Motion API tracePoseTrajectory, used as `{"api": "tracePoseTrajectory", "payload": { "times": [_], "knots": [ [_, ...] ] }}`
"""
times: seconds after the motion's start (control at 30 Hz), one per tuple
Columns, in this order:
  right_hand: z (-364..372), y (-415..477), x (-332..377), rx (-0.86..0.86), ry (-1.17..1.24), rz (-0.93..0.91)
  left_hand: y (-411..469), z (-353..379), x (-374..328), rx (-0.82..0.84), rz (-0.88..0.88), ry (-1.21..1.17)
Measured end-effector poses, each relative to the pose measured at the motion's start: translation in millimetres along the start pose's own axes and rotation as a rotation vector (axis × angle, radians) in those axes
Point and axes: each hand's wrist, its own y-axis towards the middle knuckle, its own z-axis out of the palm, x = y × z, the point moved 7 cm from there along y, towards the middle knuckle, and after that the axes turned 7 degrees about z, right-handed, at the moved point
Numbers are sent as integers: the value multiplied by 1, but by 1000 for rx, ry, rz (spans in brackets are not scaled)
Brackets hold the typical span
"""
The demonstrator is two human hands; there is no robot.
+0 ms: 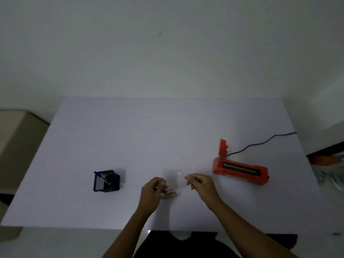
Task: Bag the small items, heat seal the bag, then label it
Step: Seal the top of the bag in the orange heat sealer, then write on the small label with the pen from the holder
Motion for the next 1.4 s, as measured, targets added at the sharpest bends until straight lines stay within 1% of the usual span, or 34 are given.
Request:
{"api": "tracePoseTrajectory", "payload": {
  "times": [0.17, 0.27, 0.37, 0.47, 0.57, 0.67, 0.77, 0.83, 0.9, 1.0, 1.13, 1.27, 1.33, 1.4],
  "knots": [
    [47, -2, -6, -55, 28, 45, 17, -39, 30, 134, 44, 71],
    [62, 1, -2, -121, 38, 41, 29, -51, 38, 176, 62, 111],
    [70, 6, 3, -168, 102, 35, 42, -57, 39, 137, 59, 105],
    [73, 15, 3, -168, 139, 71, 53, -58, 37, 83, 60, 100],
    [74, 25, -6, -137, 147, 120, 57, -52, 47, 92, -15, 133],
    [72, 31, -26, -128, 151, 202, 51, -46, 64, 150, -112, 160],
    [69, 42, -54, -83, 46, 319, 48, -44, 77, 146, -196, 163],
    [71, 43, -66, -51, -39, 364, 44, -45, 77, 154, -201, 183],
    [79, 48, -78, 11, -92, 401, 43, -44, 82, 152, -249, 218],
    [92, 50, -87, 76, -124, 394, 43, -42, 89, 183, -304, 245],
    [98, 55, -89, 114, -137, 390, 48, -35, 86, 168, -332, 227],
    [88, 56, -89, 86, -193, 423, 52, -21, 79, 225, -302, 263],
    [80, 58, -92, 53, -225, 444, 54, -15, 78, 269, -285, 276],
    [72, 59, -92, -9, -274, 433, 59, -16, 77, 275, -258, 282]
  ]
}}
